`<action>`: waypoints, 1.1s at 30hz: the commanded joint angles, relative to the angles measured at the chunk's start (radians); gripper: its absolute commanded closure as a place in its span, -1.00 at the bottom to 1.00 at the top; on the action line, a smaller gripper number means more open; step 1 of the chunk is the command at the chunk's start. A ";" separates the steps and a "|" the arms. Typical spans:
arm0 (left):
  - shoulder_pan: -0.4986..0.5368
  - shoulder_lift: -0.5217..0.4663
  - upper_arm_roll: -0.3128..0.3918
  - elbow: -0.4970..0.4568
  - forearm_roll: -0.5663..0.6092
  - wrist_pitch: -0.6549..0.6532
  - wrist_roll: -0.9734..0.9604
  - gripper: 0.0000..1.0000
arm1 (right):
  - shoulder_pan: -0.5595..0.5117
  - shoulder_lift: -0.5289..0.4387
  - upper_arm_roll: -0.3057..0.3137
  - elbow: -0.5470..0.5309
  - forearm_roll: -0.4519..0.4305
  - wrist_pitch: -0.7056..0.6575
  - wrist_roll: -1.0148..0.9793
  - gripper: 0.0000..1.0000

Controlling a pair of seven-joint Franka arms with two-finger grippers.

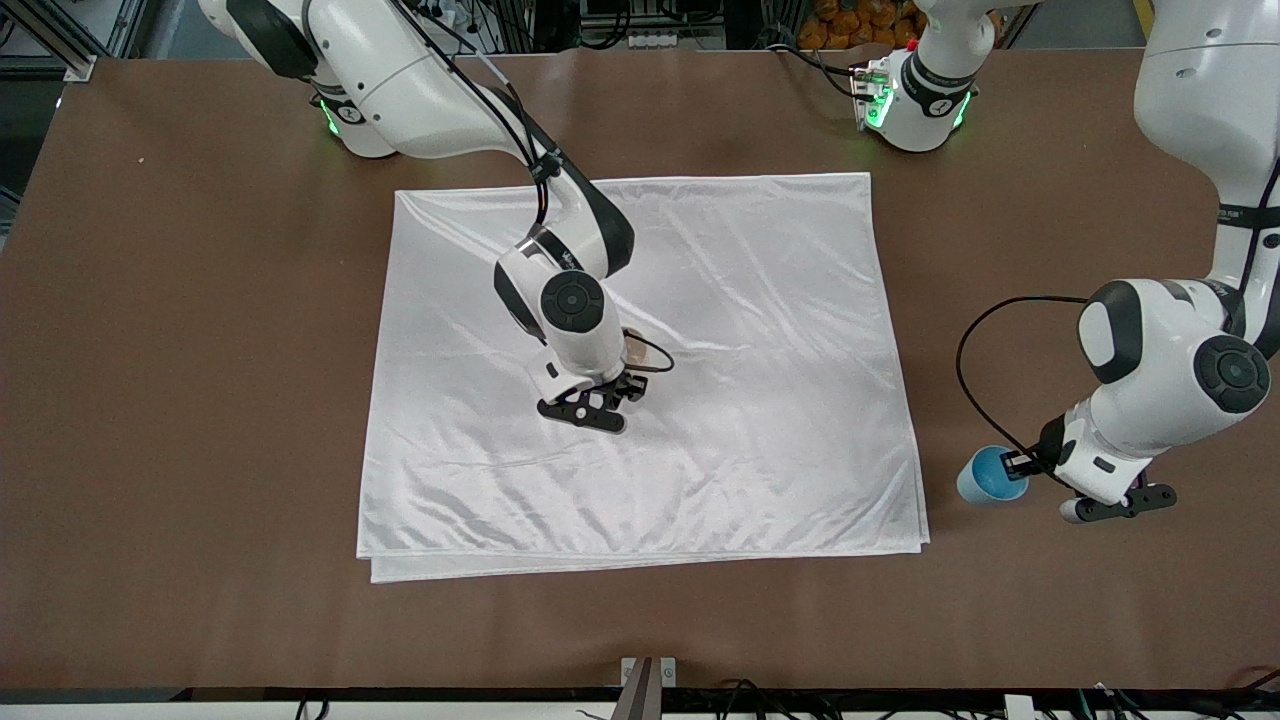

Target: Place blue cup into white mug on cloth

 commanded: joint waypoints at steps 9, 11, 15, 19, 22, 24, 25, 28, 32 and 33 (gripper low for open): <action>-0.022 -0.056 -0.017 0.062 -0.004 -0.142 -0.009 1.00 | 0.035 0.081 -0.020 0.087 -0.012 0.051 0.096 1.00; -0.026 -0.058 -0.028 0.088 -0.003 -0.183 -0.009 1.00 | 0.036 0.084 -0.020 0.087 -0.012 0.057 0.107 1.00; -0.049 -0.059 -0.039 0.151 -0.004 -0.261 -0.011 1.00 | 0.038 0.084 -0.020 0.088 -0.012 0.059 0.135 1.00; -0.069 -0.068 -0.040 0.185 -0.003 -0.311 -0.012 1.00 | 0.038 0.084 -0.020 0.088 -0.012 0.057 0.162 0.35; -0.094 -0.087 -0.039 0.185 -0.003 -0.324 -0.018 1.00 | 0.038 0.083 -0.020 0.088 -0.012 0.056 0.165 0.09; -0.109 -0.099 -0.039 0.185 -0.004 -0.327 -0.021 1.00 | 0.038 0.080 -0.020 0.088 -0.010 0.053 0.165 0.03; -0.115 -0.107 -0.039 0.185 -0.004 -0.334 -0.021 1.00 | 0.038 0.080 -0.020 0.088 -0.010 0.053 0.165 -0.03; -0.137 -0.122 -0.039 0.185 -0.004 -0.360 -0.050 1.00 | 0.038 0.077 -0.023 0.088 -0.010 0.051 0.165 -0.18; -0.170 -0.148 -0.039 0.185 -0.003 -0.395 -0.115 1.00 | 0.038 0.073 -0.026 0.088 -0.010 0.046 0.164 -0.38; -0.183 -0.154 -0.039 0.185 -0.003 -0.404 -0.133 1.00 | 0.038 0.066 -0.026 0.088 -0.010 0.045 0.164 -0.40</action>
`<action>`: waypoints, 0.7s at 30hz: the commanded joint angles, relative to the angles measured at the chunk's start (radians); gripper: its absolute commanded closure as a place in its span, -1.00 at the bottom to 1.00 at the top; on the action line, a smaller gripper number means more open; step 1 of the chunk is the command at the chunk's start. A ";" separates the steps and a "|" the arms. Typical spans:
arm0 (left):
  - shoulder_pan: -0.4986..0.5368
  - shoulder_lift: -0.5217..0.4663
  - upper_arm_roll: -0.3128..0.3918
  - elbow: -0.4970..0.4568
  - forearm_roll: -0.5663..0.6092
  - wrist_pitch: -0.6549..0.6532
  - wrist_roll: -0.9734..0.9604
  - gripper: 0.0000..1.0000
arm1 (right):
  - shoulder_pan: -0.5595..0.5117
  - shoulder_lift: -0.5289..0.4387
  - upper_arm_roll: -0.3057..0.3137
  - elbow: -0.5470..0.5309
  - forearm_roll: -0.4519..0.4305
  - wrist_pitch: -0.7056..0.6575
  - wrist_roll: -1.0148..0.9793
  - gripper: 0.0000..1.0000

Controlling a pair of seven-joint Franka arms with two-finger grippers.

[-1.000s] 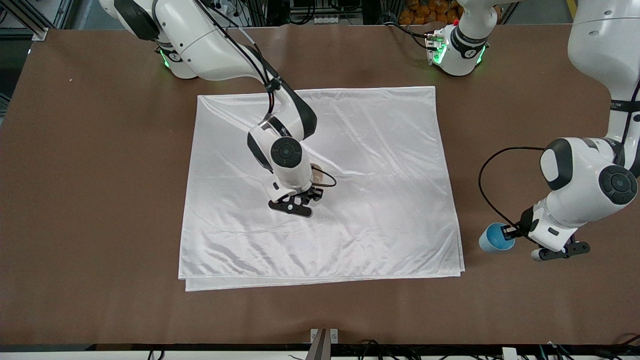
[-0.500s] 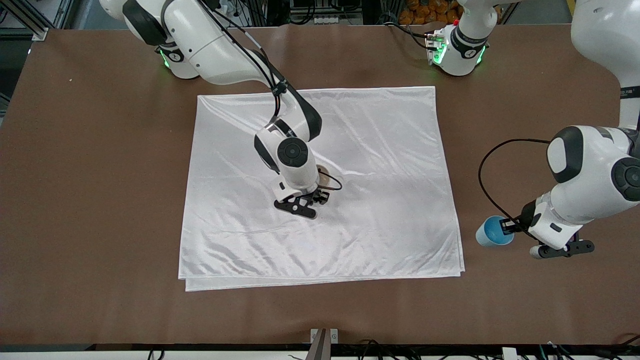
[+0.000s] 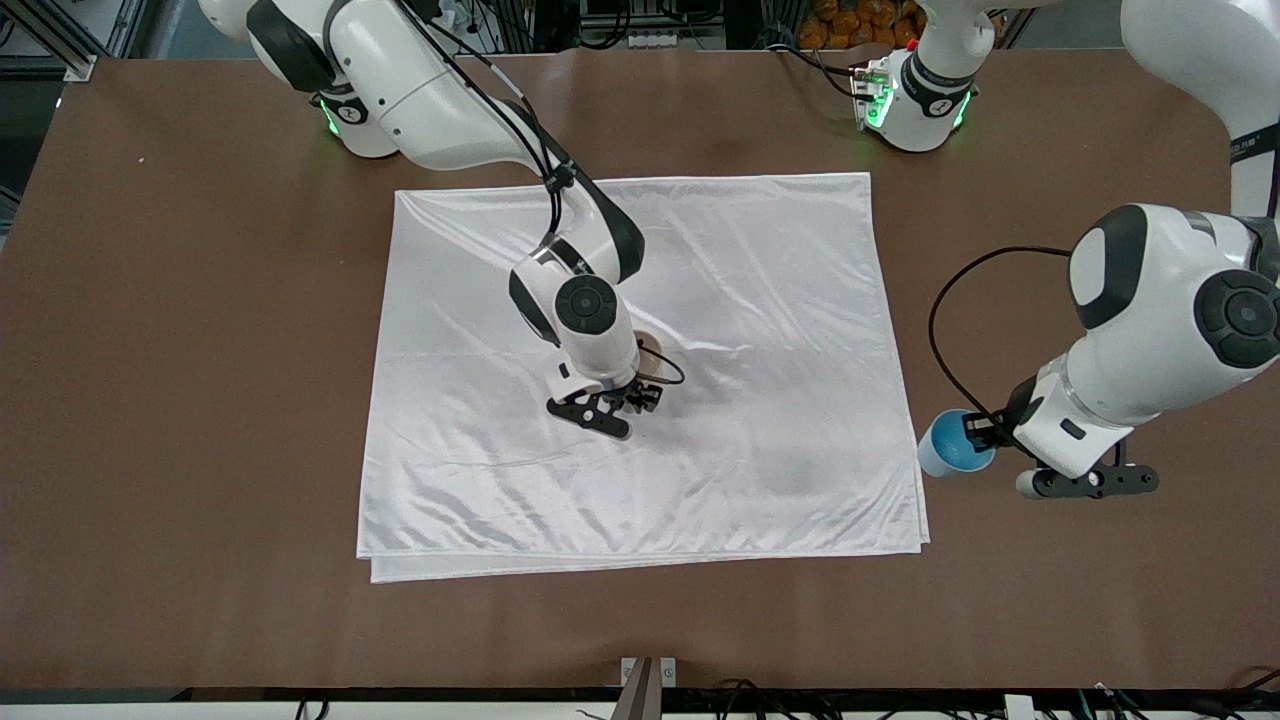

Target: Place blue cup into white mug on cloth

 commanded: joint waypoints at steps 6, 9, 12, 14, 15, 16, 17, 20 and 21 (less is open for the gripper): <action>-0.110 -0.072 0.004 -0.002 -0.004 -0.096 -0.201 1.00 | -0.006 -0.023 -0.024 0.036 -0.010 -0.063 0.018 -0.52; -0.153 -0.078 0.004 -0.003 -0.004 -0.109 -0.271 1.00 | -0.026 -0.043 -0.030 0.037 -0.010 -0.109 0.008 -0.58; -0.187 -0.080 0.004 -0.003 -0.004 -0.119 -0.311 1.00 | -0.061 -0.081 -0.027 0.036 -0.010 -0.121 -0.016 -0.61; -0.207 -0.080 0.004 -0.003 -0.004 -0.120 -0.322 1.00 | -0.087 -0.103 -0.027 0.033 -0.007 -0.129 -0.048 -0.62; -0.215 -0.080 0.004 -0.003 -0.004 -0.120 -0.327 1.00 | -0.096 -0.108 -0.026 0.034 -0.007 -0.139 -0.064 -0.63; -0.224 -0.080 0.004 -0.003 -0.006 -0.120 -0.331 1.00 | -0.105 -0.114 -0.026 0.034 -0.007 -0.153 -0.077 -0.63; -0.233 -0.080 0.004 -0.003 -0.006 -0.120 -0.337 1.00 | -0.116 -0.121 -0.026 0.034 -0.007 -0.167 -0.093 -0.64; -0.271 -0.080 0.004 -0.002 -0.006 -0.120 -0.386 1.00 | -0.145 -0.141 -0.027 0.033 -0.007 -0.199 -0.143 -0.65; -0.288 -0.078 0.004 -0.002 -0.006 -0.120 -0.408 1.00 | -0.162 -0.150 -0.027 0.033 -0.007 -0.214 -0.163 -0.65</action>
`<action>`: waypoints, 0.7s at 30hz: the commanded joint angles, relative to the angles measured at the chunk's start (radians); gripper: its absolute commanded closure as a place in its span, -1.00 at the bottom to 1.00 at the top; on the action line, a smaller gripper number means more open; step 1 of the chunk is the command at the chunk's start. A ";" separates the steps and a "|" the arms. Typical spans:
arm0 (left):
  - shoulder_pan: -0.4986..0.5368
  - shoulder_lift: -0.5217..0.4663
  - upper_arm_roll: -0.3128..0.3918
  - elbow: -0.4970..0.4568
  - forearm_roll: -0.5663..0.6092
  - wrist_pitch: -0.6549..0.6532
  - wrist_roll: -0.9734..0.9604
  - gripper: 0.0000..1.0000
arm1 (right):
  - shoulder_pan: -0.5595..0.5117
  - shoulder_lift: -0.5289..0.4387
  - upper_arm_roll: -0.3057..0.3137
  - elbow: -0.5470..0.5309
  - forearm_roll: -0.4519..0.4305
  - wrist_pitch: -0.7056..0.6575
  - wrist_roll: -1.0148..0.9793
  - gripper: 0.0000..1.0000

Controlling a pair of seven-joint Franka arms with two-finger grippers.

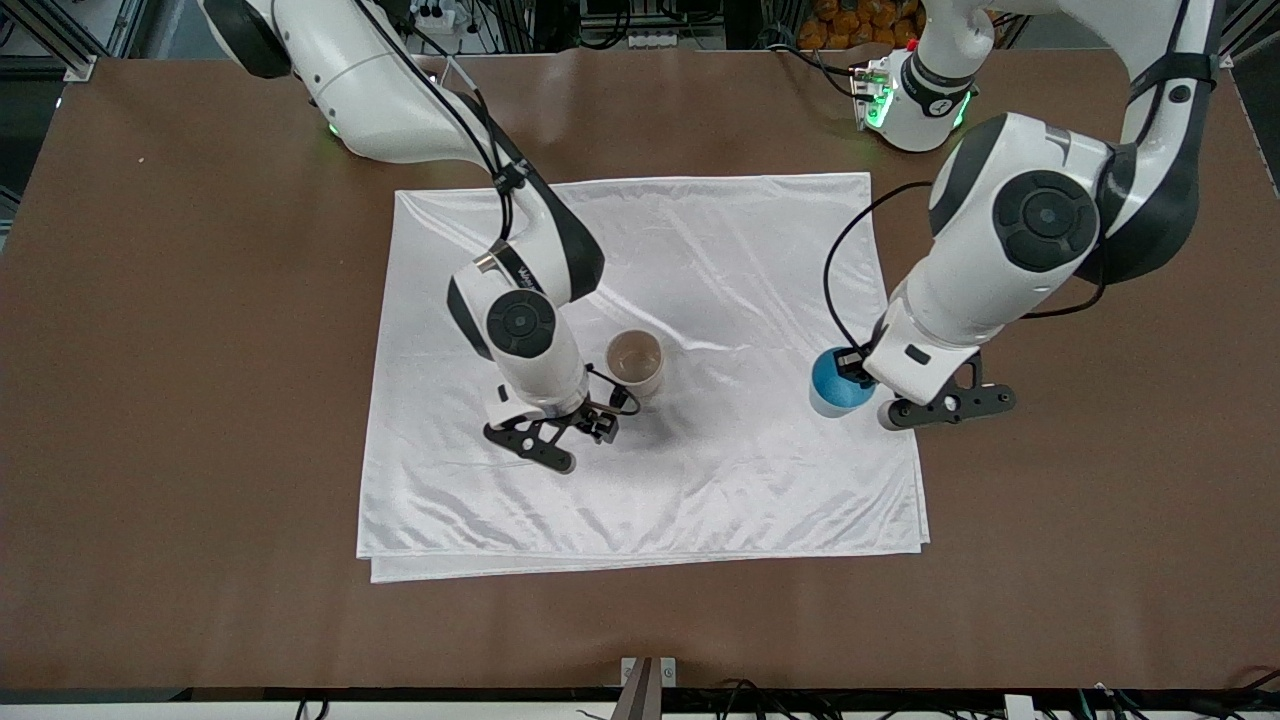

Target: Place blue cup into white mug on cloth

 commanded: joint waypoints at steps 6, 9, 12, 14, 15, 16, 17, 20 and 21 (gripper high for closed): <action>-0.155 0.001 0.013 -0.001 -0.009 -0.007 -0.218 1.00 | -0.152 -0.103 0.012 -0.023 -0.006 -0.123 -0.214 -0.72; -0.184 0.014 0.013 -0.002 -0.009 0.010 -0.258 1.00 | -0.202 -0.126 0.013 -0.026 -0.003 -0.154 -0.292 -0.74; -0.223 0.030 0.015 -0.002 -0.007 0.039 -0.287 1.00 | -0.244 -0.144 0.012 -0.029 -0.004 -0.183 -0.358 -0.76; -0.238 0.045 0.015 -0.002 -0.007 0.059 -0.313 1.00 | -0.275 -0.155 0.012 -0.032 -0.004 -0.195 -0.397 -0.77; -0.249 0.050 0.016 -0.002 -0.007 0.070 -0.327 1.00 | -0.292 -0.161 0.012 -0.039 -0.004 -0.198 -0.423 -0.77; -0.260 0.059 0.015 -0.002 -0.007 0.081 -0.338 1.00 | -0.310 -0.170 0.012 -0.046 -0.004 -0.198 -0.450 -0.77; -0.267 0.067 0.015 -0.002 -0.007 0.087 -0.344 1.00 | -0.326 -0.178 0.012 -0.054 -0.004 -0.198 -0.473 -0.77; -0.283 0.085 0.015 -0.002 -0.007 0.099 -0.352 1.00 | -0.376 -0.200 0.012 -0.075 -0.004 -0.198 -0.570 -0.77; -0.286 0.093 0.015 -0.002 -0.009 0.104 -0.355 1.00 | -0.392 -0.204 0.013 -0.080 -0.004 -0.198 -0.599 -0.78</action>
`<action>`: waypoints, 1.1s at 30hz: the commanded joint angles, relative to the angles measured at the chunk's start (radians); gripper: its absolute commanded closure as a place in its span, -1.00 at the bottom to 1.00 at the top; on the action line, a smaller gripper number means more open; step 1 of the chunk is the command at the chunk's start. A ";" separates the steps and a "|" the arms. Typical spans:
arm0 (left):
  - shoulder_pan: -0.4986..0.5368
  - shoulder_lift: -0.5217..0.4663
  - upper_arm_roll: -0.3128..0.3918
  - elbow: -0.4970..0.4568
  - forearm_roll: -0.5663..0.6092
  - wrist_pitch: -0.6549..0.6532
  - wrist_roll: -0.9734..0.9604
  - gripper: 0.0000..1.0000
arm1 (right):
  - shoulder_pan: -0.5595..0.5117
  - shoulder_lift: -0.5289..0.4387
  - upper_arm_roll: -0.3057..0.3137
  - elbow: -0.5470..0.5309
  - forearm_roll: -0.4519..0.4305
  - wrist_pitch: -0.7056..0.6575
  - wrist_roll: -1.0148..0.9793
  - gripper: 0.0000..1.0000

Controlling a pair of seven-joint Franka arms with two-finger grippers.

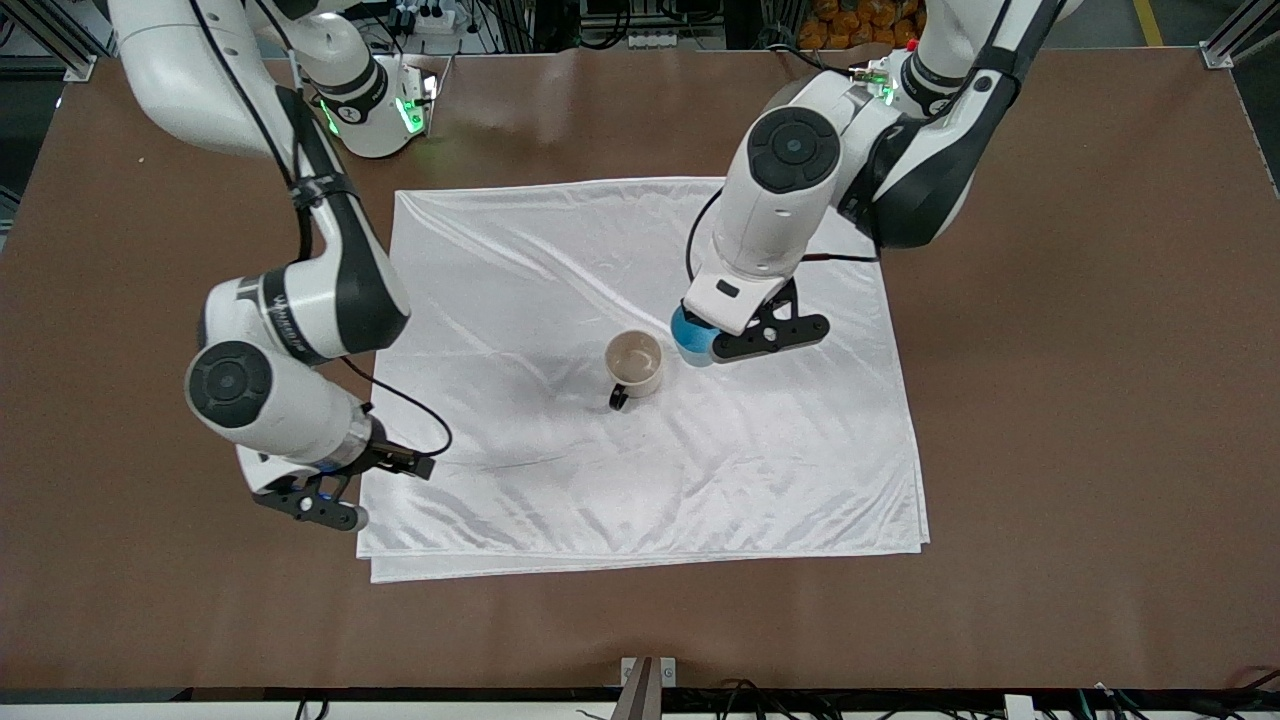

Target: Place blue cup into white mug on cloth

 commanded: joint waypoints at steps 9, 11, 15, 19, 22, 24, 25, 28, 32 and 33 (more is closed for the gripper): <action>-0.087 0.103 0.013 0.003 -0.009 0.102 -0.088 1.00 | -0.166 -0.112 0.014 -0.113 -0.007 -0.002 -0.276 -0.80; -0.105 0.120 0.013 0.003 -0.009 0.128 -0.110 1.00 | -0.192 -0.126 0.012 -0.121 -0.007 -0.002 -0.316 -0.80; -0.134 0.158 0.021 0.003 -0.007 0.179 -0.159 1.00 | -0.229 -0.149 -0.003 -0.136 -0.007 -0.002 -0.416 -0.83; -0.147 0.187 0.021 0.002 -0.003 0.206 -0.162 1.00 | -0.246 -0.168 -0.005 -0.148 -0.007 -0.013 -0.441 -0.85; -0.147 0.198 0.021 0.002 0.013 0.211 -0.163 1.00 | -0.246 -0.180 -0.006 -0.156 -0.007 -0.025 -0.441 -0.85; -0.147 0.206 0.021 0.000 0.019 0.211 -0.165 1.00 | -0.246 -0.185 -0.006 -0.156 -0.007 -0.025 -0.441 -0.85; -0.148 0.209 0.021 0.000 0.022 0.211 -0.165 1.00 | -0.246 -0.186 -0.006 -0.156 -0.007 -0.025 -0.441 -0.85; -0.151 0.213 0.021 -0.001 0.025 0.211 -0.165 1.00 | -0.247 -0.207 -0.006 -0.158 -0.006 -0.028 -0.439 -0.85; -0.151 0.222 0.021 -0.001 0.037 0.211 -0.165 1.00 | -0.247 -0.237 -0.006 -0.158 -0.007 -0.077 -0.438 -0.86; -0.151 0.227 0.021 -0.001 0.037 0.211 -0.167 1.00 | -0.246 -0.246 -0.006 -0.158 -0.006 -0.088 -0.438 -0.86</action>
